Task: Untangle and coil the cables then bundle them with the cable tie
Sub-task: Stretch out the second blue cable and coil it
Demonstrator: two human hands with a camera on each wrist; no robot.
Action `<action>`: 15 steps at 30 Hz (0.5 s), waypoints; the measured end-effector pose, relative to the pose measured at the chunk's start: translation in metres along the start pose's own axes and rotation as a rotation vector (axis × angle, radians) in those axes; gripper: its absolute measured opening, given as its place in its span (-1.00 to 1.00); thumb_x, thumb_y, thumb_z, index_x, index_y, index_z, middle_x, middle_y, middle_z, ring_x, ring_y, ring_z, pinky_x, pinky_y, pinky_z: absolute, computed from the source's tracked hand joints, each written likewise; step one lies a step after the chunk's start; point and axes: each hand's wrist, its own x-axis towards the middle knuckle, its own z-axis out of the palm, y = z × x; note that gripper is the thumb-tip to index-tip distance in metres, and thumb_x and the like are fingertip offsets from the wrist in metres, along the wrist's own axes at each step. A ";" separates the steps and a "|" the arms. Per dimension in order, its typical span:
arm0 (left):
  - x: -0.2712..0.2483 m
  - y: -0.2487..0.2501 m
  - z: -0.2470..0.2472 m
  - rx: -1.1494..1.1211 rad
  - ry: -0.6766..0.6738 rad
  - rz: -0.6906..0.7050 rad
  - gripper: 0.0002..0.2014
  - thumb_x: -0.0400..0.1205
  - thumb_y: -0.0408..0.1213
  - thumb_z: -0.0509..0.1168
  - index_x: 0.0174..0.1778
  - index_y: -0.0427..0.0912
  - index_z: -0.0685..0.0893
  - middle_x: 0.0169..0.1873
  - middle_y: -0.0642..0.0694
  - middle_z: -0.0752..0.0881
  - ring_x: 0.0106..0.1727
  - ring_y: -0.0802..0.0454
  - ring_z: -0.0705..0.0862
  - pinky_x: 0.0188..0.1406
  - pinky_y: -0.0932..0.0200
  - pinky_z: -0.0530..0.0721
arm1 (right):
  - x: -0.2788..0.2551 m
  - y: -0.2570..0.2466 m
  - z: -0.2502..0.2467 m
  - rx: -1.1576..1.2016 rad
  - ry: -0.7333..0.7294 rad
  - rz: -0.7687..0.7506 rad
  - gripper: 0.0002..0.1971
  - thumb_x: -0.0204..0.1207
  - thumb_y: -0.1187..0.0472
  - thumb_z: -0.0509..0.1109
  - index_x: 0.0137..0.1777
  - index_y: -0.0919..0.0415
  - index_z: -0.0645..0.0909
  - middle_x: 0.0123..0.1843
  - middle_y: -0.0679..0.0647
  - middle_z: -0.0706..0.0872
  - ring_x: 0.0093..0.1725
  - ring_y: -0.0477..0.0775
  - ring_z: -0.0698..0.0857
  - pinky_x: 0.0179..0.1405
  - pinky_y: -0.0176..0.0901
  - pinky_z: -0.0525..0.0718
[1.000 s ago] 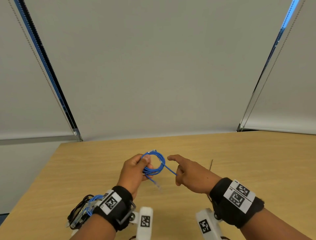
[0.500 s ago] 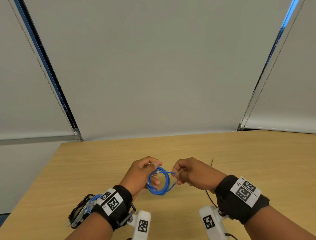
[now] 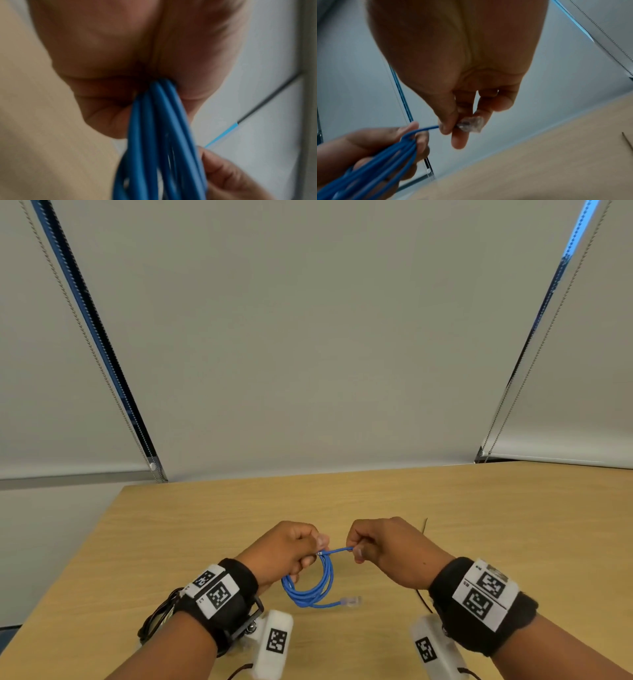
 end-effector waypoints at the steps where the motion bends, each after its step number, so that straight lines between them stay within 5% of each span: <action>1: 0.000 -0.001 0.002 -0.114 -0.005 0.002 -0.76 0.77 -0.15 0.28 -0.11 -0.18 0.73 -0.53 -0.01 0.51 -0.61 0.15 0.33 -0.62 0.27 0.47 | 0.001 0.000 0.005 0.060 0.010 0.008 -0.90 0.64 0.20 0.36 -0.03 0.01 0.70 -0.21 -0.08 0.82 -0.24 -0.20 0.70 -0.13 -0.15 0.68; 4: -0.002 -0.001 0.009 -0.358 0.042 0.044 -0.74 0.79 -0.18 0.23 -0.18 -0.13 0.72 -0.51 -0.04 0.48 -0.60 0.14 0.29 -0.63 0.26 0.43 | 0.001 -0.001 0.018 0.509 0.008 0.087 -0.94 0.65 0.30 0.39 -0.03 0.18 0.69 -0.23 0.06 0.84 -0.23 -0.09 0.80 -0.19 -0.16 0.76; 9: -0.004 -0.003 0.023 -0.202 0.204 0.183 -0.66 0.82 -0.22 0.14 -0.28 -0.03 0.61 -0.50 0.00 0.43 -0.56 0.15 0.32 -0.55 0.24 0.47 | 0.000 -0.007 0.023 1.252 0.002 0.220 -0.97 0.65 0.40 0.40 0.02 0.34 0.66 -0.07 0.35 0.81 -0.17 0.20 0.82 -0.10 0.01 0.83; 13: -0.006 -0.005 0.031 -0.101 0.294 0.254 -0.76 0.80 -0.30 0.12 -0.19 -0.17 0.55 -0.52 0.08 0.44 -0.55 0.15 0.33 -0.58 0.22 0.38 | -0.003 -0.009 0.023 1.421 -0.126 0.281 -0.95 0.63 0.40 0.40 0.00 0.33 0.70 0.11 0.49 0.77 0.10 0.45 0.79 -0.03 0.11 0.87; 15: -0.003 -0.006 0.033 -0.073 0.364 0.286 -0.73 0.79 -0.34 0.14 -0.23 -0.10 0.55 -0.53 0.18 0.49 -0.55 0.20 0.36 -0.56 0.30 0.36 | -0.005 -0.007 0.023 1.417 -0.169 0.303 -0.92 0.64 0.36 0.39 -0.01 0.31 0.72 0.16 0.55 0.75 0.00 0.40 0.82 -0.08 0.04 0.87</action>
